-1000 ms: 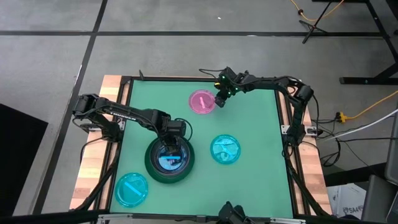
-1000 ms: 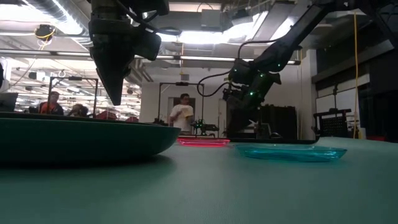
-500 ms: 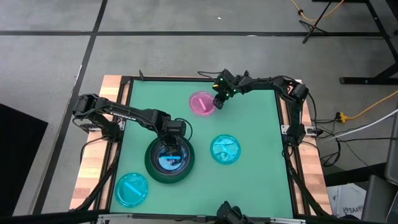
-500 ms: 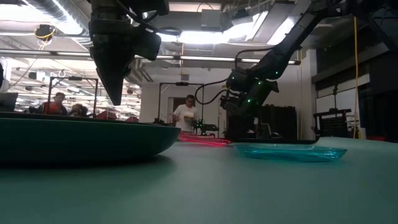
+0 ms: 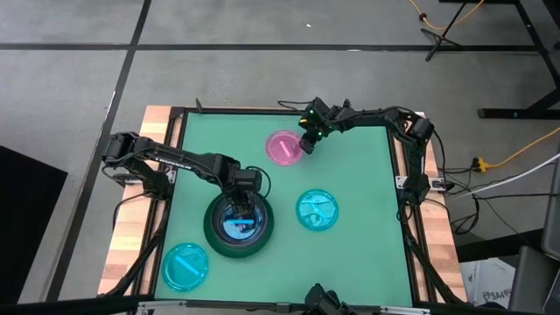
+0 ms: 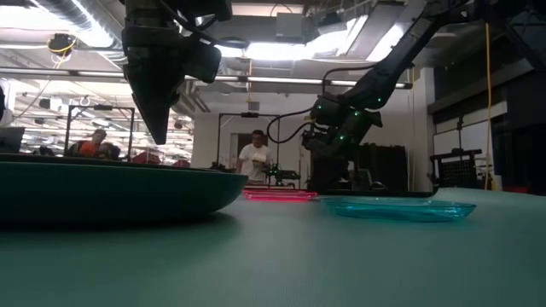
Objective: Stack plastic plates
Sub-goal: Stack the light pink plate on top of the stacked light blue plate
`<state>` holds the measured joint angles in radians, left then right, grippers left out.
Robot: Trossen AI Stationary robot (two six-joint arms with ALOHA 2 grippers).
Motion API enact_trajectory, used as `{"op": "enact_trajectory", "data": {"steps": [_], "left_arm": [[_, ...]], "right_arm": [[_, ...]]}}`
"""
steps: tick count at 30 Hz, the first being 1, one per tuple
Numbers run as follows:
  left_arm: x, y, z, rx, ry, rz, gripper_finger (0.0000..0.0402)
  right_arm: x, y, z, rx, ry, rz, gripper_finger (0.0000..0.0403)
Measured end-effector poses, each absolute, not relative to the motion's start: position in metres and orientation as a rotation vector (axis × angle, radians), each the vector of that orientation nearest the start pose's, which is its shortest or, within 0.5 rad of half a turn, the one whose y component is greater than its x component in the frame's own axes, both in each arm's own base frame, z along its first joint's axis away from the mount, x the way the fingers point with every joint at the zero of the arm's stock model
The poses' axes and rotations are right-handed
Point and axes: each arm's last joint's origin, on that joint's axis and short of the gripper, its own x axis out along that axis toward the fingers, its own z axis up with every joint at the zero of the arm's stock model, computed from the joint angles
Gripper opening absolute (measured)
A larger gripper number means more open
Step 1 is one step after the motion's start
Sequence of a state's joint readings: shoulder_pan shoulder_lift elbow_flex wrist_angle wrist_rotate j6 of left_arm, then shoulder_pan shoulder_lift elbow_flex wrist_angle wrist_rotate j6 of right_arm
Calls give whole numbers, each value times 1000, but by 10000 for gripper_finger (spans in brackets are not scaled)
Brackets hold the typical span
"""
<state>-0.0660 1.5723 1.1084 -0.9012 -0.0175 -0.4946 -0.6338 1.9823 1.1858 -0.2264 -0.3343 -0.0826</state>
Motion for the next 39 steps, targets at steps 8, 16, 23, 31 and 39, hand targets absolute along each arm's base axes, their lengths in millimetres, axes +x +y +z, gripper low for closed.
{"op": "enact_trajectory", "data": {"steps": [8,16,23,31,39], "left_arm": [[286,-18,217,-358,1341,297,124],[286,-18,217,-358,1341,296,124],[285,-18,217,-358,1341,296,124],[285,-18,217,-358,1341,296,124],[285,-18,217,-357,1341,296,124]], "right_arm": [[319,-223,131,401,916,-234,83],[319,-223,131,400,916,-234,83],[319,-223,131,401,917,-234,53],[319,-223,131,400,916,-235,8],[319,-223,131,390,917,-229,3]]}}
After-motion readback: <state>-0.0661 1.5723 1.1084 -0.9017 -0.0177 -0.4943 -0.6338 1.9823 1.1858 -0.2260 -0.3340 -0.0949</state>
